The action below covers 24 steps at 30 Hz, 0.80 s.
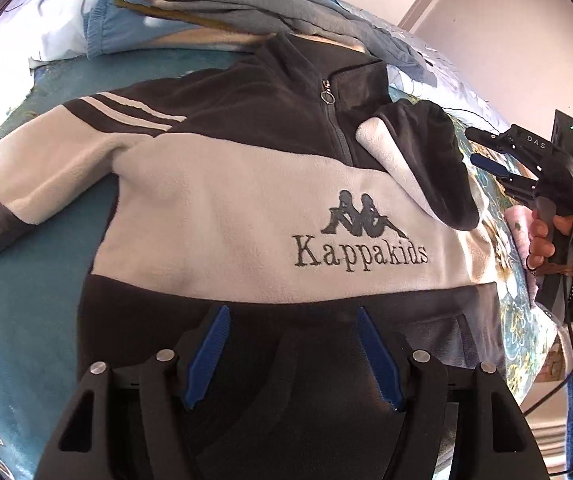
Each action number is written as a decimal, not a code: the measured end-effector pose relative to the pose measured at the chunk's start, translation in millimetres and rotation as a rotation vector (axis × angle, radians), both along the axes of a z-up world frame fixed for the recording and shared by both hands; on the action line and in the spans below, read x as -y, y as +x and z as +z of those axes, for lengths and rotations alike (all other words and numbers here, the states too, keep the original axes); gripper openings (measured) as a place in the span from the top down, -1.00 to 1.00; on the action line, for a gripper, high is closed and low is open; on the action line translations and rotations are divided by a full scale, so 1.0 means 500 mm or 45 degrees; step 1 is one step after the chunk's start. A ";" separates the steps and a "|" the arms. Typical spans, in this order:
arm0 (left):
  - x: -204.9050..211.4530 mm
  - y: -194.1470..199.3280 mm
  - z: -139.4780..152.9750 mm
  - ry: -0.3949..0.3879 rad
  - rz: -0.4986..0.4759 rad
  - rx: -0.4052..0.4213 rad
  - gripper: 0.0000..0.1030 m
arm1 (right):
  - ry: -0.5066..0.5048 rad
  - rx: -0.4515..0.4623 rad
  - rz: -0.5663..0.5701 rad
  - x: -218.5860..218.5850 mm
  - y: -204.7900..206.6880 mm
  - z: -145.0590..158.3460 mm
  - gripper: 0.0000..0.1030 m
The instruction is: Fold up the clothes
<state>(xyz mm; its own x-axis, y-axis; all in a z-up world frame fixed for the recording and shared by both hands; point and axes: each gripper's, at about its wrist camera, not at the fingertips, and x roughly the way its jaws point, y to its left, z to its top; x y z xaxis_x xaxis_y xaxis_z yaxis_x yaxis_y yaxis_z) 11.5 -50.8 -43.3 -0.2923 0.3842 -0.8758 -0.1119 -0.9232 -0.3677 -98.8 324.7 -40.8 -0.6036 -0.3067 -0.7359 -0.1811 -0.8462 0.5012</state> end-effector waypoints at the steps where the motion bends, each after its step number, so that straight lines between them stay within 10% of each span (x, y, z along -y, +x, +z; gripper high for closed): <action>1: 0.004 -0.002 -0.003 -0.003 0.012 0.008 -0.36 | -0.009 0.025 -0.017 -0.008 -0.014 -0.009 0.06; 8: 0.014 -0.012 -0.018 -0.028 0.056 0.050 -0.36 | -0.071 0.075 -0.037 -0.017 -0.061 -0.034 0.06; 12: -0.009 -0.016 -0.020 -0.045 0.021 0.049 -0.36 | -0.083 0.063 -0.029 -0.011 -0.064 -0.028 0.73; 24: -0.009 -0.026 -0.027 -0.030 0.027 0.061 -0.36 | 0.111 -0.119 -0.202 -0.186 0.039 0.130 0.77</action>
